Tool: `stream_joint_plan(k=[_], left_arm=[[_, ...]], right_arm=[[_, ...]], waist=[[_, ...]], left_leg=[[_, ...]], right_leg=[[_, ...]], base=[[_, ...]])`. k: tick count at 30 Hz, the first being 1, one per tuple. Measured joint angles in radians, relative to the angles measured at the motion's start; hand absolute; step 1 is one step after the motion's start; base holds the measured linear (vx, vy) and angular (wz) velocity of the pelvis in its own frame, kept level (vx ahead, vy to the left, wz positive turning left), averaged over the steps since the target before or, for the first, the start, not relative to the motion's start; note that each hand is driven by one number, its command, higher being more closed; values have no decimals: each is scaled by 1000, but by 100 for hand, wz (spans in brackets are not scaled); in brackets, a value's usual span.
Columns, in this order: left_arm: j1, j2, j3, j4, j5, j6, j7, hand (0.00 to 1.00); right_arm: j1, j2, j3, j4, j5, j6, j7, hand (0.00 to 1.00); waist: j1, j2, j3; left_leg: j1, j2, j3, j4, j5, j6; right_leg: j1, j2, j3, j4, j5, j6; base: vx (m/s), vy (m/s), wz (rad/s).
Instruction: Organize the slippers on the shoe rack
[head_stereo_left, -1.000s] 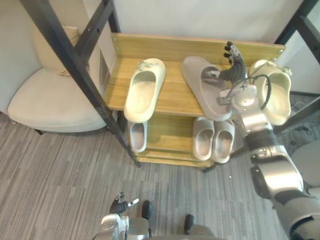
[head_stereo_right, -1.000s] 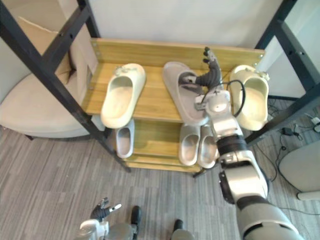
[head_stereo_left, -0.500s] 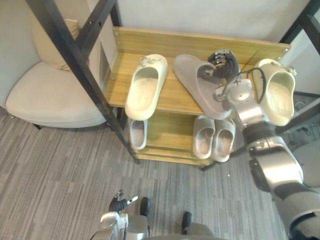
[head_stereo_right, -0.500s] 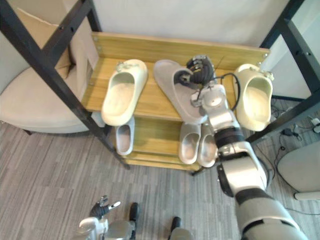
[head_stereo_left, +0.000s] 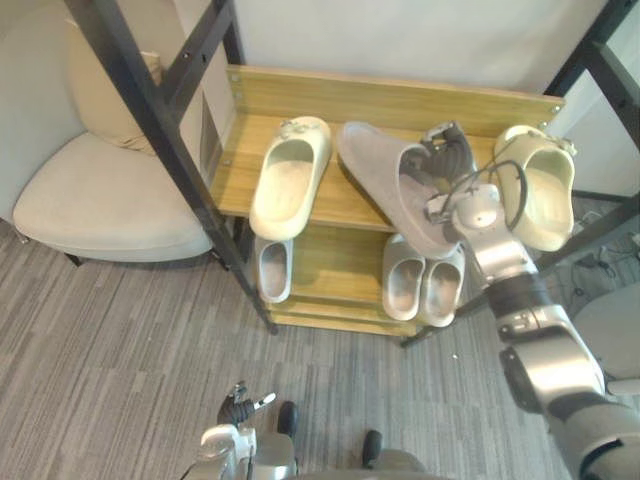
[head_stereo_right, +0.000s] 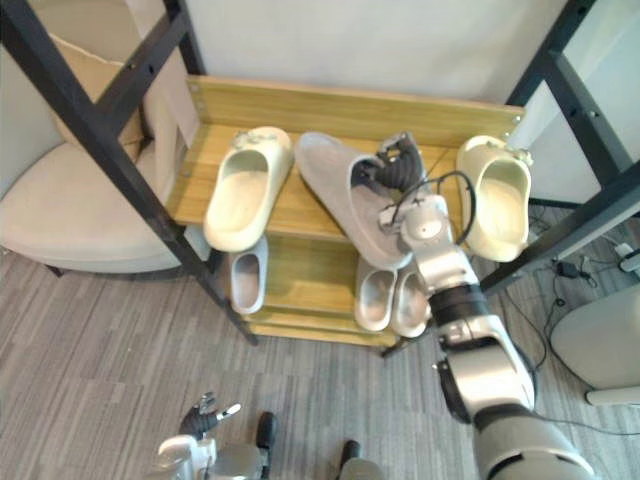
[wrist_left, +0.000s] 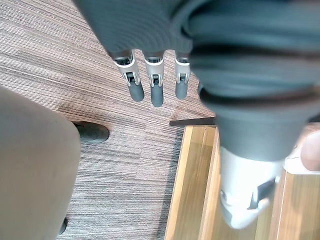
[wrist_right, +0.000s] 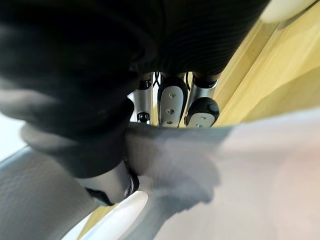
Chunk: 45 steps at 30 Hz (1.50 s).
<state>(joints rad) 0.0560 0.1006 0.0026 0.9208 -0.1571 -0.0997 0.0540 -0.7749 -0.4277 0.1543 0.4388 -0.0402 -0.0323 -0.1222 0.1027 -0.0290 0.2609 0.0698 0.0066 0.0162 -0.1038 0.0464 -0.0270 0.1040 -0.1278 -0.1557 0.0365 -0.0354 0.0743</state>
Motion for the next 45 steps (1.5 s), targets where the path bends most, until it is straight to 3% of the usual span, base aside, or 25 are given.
stream_joint_plan(k=[7,11,20,31,36,38,41,45], left_arm=[[0,-2,11,8,27,8,-1,0],[1,1,12,39,58,20,-1,0],[19,1,10,53,90,25,-7,0],[27,0,-3,73,109,18,-23,0],[26,1,-28,74,113,17,-39,0],[14,3,-38,72,113,17,-40,0],[-45,0,-46,68,90,15,-39,0],[-83,4,-48,31,22,-6,-39,0]], right_arm=[[172,44,-75,-235,24,-14,-5,100],[275,56,-112,-392,63,-51,-4,100],[521,138,-148,-654,165,-124,56,100],[830,175,-40,-689,214,-133,225,100],[863,182,-10,-575,196,-116,261,100],[861,180,-7,-527,195,-110,261,100],[793,140,0,-486,190,-106,255,100],[708,117,7,-441,157,-90,213,100]], waist=[[-18,-2,-5],[-48,-3,-36],[-63,-8,-97],[-71,7,-129],[-72,20,-131],[-71,24,-117],[-72,72,-30],[-69,83,55]], left_leg=[[-2,1,-1,0,12,-11],[-3,2,0,0,13,-12],[-2,4,1,0,13,-12],[-2,1,1,0,12,-12],[-2,1,2,4,11,-12],[-79,-1,4,127,-43,-9],[-285,15,2,455,-170,-9],[-442,29,-3,656,-257,-17]], right_leg=[[2,0,0,-10,-22,18],[2,0,2,-21,-22,18],[2,0,3,-20,-22,18],[3,-1,3,-23,-24,20],[-8,-4,5,4,-38,20],[-72,-19,9,98,-73,17],[-215,-23,16,312,-145,7],[-380,-33,24,529,-251,1]], base=[[-52,-42,-1],[-39,-15,-1],[0,0,0],[0,0,0],[0,0,0],[-50,12,1],[-149,23,-3],[-253,9,6]])
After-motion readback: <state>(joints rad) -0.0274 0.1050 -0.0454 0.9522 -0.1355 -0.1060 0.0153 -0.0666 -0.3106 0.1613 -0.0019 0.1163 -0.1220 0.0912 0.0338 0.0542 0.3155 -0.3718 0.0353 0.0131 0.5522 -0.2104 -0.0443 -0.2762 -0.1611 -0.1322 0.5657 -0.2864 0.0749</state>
